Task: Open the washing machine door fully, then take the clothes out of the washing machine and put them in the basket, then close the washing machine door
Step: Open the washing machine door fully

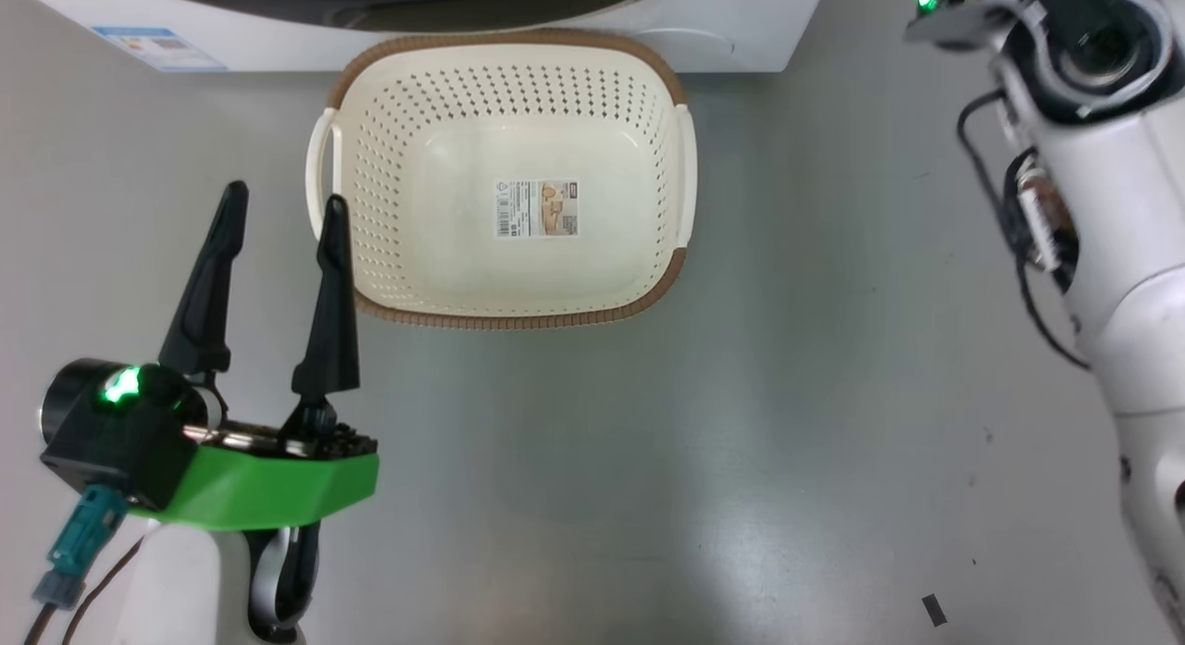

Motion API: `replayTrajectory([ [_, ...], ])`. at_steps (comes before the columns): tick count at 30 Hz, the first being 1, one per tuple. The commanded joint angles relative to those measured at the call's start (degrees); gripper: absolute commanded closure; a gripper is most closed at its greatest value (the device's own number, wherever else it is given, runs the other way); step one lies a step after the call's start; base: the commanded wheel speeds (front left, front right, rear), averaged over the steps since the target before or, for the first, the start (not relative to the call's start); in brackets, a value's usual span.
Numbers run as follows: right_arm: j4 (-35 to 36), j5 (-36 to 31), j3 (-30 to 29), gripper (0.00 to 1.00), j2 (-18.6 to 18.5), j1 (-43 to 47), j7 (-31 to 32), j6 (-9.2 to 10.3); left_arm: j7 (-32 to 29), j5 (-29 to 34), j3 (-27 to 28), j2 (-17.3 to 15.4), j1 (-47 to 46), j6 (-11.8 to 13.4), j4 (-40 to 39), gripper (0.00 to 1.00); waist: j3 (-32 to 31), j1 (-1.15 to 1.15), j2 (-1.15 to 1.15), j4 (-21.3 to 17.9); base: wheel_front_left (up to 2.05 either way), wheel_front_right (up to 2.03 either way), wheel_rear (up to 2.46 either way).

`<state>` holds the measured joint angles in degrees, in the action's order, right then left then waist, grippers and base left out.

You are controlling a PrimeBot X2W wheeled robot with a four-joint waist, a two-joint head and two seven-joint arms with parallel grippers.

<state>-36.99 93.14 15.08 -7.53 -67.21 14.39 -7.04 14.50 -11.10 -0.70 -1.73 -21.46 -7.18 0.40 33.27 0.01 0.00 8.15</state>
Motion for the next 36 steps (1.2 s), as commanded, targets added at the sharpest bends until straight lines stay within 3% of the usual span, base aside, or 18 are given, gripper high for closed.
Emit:
replayTrajectory([
  [1,1.09,0.85,-0.44,1.0,0.27,-1.79,1.27,-0.45,0.5,-0.15,1.72,-1.15,-0.17,-0.31,-1.75,0.0,0.59,0.0,0.0,0.44,0.0,0.0,0.0],
  [8,0.28,1.69,-0.14,1.0,-0.56,-5.06,6.03,-0.45,0.5,-0.22,1.64,-1.15,-0.65,-0.31,-1.8,0.0,1.76,0.0,0.0,0.86,0.0,0.0,0.0],
  [24,-1.14,0.96,0.2,1.0,-1.15,-9.63,9.4,-0.45,0.5,-0.5,0.92,-1.15,-1.53,-0.31,-1.67,0.0,3.79,0.0,0.0,2.41,0.0,0.0,0.0],
  [36,-1.72,2.14,1.64,1.0,-1.71,-11.28,17.82,-0.45,0.5,-0.94,0.64,-1.15,-2.04,-0.31,-1.26,0.0,4.28,0.0,0.0,3.15,0.0,0.0,0.0],
])
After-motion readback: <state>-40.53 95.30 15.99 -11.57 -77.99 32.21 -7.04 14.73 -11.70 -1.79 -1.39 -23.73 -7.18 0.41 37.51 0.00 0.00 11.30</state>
